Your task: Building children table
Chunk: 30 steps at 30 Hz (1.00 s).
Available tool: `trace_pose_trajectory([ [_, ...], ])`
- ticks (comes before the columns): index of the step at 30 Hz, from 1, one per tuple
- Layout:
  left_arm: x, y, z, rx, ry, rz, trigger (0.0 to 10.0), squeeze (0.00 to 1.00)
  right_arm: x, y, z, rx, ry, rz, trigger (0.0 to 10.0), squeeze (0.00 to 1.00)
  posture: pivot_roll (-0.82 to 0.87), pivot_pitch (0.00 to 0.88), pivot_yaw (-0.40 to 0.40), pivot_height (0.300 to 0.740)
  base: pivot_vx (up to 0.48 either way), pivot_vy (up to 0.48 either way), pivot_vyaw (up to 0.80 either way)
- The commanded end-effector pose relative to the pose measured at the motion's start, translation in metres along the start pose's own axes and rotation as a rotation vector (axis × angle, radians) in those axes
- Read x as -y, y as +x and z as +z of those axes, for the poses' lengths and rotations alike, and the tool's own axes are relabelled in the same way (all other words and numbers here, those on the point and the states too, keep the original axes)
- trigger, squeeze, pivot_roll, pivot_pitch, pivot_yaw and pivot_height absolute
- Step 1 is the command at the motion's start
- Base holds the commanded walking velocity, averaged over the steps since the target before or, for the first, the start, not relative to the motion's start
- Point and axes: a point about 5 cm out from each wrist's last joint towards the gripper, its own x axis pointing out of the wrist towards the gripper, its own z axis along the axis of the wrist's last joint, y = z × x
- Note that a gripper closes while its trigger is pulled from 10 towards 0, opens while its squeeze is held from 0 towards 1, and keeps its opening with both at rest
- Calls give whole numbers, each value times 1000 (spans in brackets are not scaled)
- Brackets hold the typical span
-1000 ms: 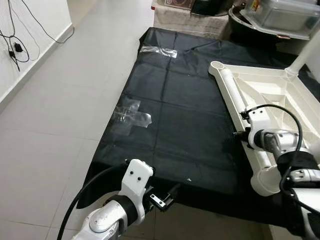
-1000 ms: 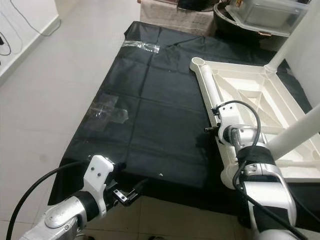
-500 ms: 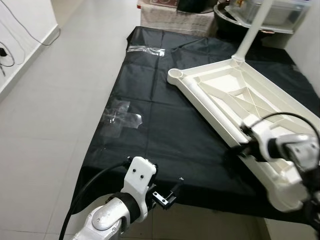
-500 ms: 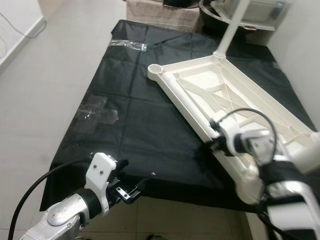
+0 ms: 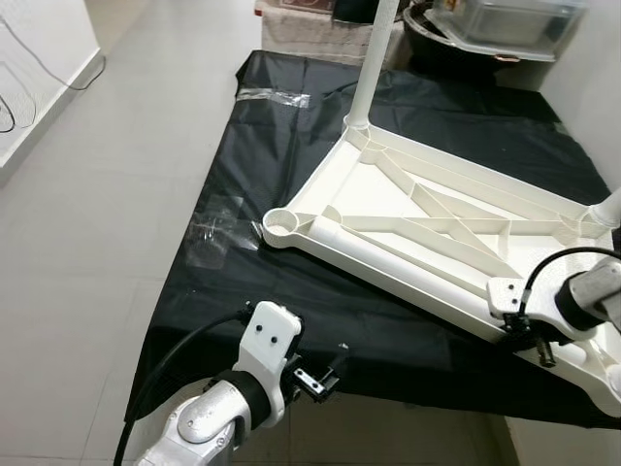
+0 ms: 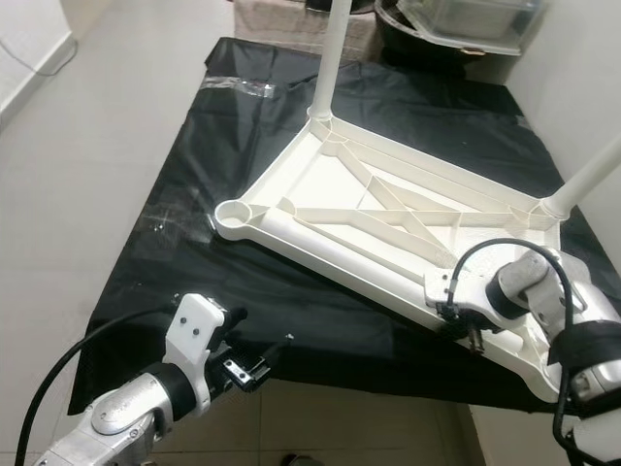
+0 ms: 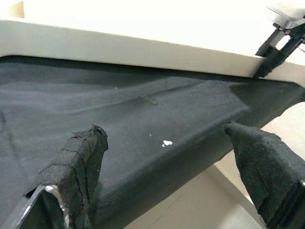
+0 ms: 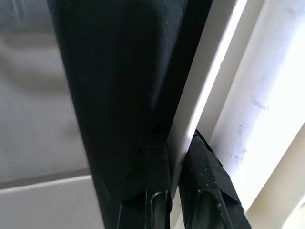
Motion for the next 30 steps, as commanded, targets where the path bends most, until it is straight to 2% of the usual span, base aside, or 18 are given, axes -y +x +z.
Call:
trace_pose_trajectory([
  [1, 1, 0, -4, -16, -10, -6, 10000, 0, -1, 11, 16, -26, -195, 31, 0, 0, 112, 183, -126, 740, 0, 0, 0],
  [2, 1, 1, -4, -17, -11, -6, 10000, 0, 2, 10, 19, -37, -241, 13, 0, 0, 112, 183, -126, 740, 0, 0, 0],
  [4, 1, 1, -4, -17, -11, -6, 10000, 0, 2, 10, 19, -37, -241, 13, 0, 0, 112, 183, -126, 740, 0, 0, 0],
  [5, 1, 1, -4, -18, -12, -5, 10000, 0, 3, 9, 19, -59, -295, 27, 0, 0, 114, 184, -128, 740, 0, 0, 0],
  [6, 1, 1, -4, -18, -12, -5, 10000, 0, 3, 9, 19, -59, -295, 27, 0, 0, 114, 184, -128, 740, 0, 0, 0],
  [8, 0, 1, -5, -21, -12, -2, 10000, 0, 4, 7, 17, -122, -392, 51, 0, 0, 112, 182, -133, 740, 0, 0, 0],
  [10, 0, 2, -5, -21, -12, -1, 10000, 0, 5, 7, 17, -139, -425, 57, 0, 0, 112, 182, -133, 740, 0, 0, 0],
  [20, 1, 1, -6, -25, -13, -2, 10000, 0, 6, 6, 16, -173, -488, 85, 0, 0, 109, 170, -132, 740, 0, 0, 0],
  [21, 1, 1, -7, -26, -14, -4, 10000, 0, 8, 7, 18, -173, -496, 65, 8627, 0, 111, 166, -133, 740, 0, 0, 0],
  [22, 2, 1, -7, -28, -14, -5, 10000, 0, 9, 7, 20, -165, -498, 57, 10000, 149, 111, 166, -133, 740, 0, 0, 0],
  [24, 2, 1, -8, -30, -15, -6, 10000, 0, 10, 8, 23, -140, -501, 51, 10000, 149, 113, 163, -133, 740, 0, 0, 0],
  [25, 2, 1, -8, -31, -15, -5, 10000, 0, 11, 9, 26, -116, -502, 44, 10000, 1000, 111, 161, -133, 740, 0, 0, 0],
  [30, 2, 1, -9, -33, -16, -6, 10000, 0, 12, 8, 27, -83, -487, 47, 10000, 1000, 113, 154, -135, 740, 0, 0, 0],
])
